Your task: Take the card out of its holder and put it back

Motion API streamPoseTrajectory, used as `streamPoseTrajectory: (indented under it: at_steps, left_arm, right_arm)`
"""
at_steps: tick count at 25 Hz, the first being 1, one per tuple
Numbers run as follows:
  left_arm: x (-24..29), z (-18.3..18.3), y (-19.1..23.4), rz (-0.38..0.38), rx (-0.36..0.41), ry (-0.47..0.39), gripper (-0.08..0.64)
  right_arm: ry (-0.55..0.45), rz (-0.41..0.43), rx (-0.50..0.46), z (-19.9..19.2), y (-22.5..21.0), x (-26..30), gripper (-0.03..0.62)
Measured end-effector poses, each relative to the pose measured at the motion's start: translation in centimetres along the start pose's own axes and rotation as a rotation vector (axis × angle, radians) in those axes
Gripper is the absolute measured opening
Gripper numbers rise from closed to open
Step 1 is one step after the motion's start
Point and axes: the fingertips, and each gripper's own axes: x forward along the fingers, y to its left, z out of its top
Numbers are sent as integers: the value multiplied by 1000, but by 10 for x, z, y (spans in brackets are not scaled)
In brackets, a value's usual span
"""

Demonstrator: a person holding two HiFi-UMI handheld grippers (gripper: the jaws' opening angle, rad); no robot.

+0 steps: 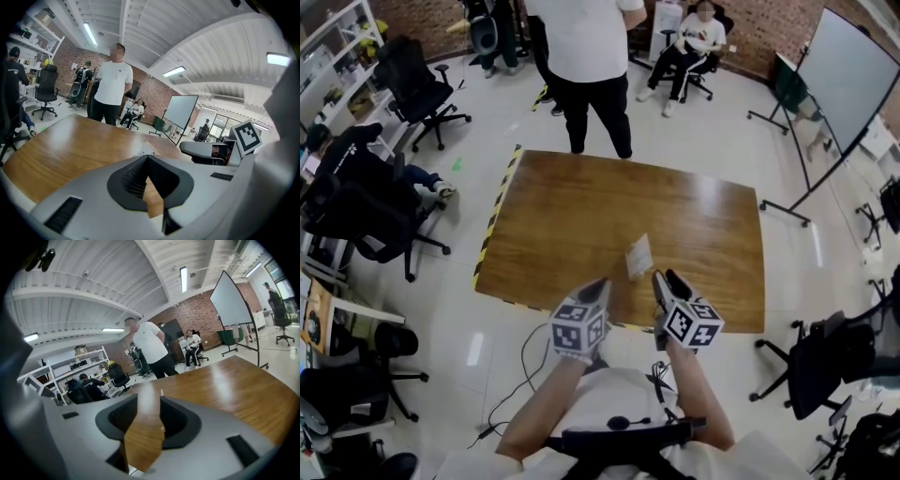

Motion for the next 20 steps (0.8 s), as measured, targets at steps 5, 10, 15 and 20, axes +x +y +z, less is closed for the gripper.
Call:
streamPoseTrajectory:
  at_steps: [5, 10, 15, 20]
  left_arm:
    - [21, -3, 15, -19, 1, 45, -9]
    - [38, -5, 23, -51, 0, 84, -9]
    - [51, -5, 28, -80, 6, 113, -9]
    - [64, -8, 28, -104, 16, 139, -9]
  right_arm:
    - [19, -38, -18, -5, -7, 30, 179]
    - [56, -87, -45, -16, -17, 53, 195]
    - [94, -119, -62, -26, -26, 72, 206]
    - [131, -124, -74, -36, -35, 85, 204]
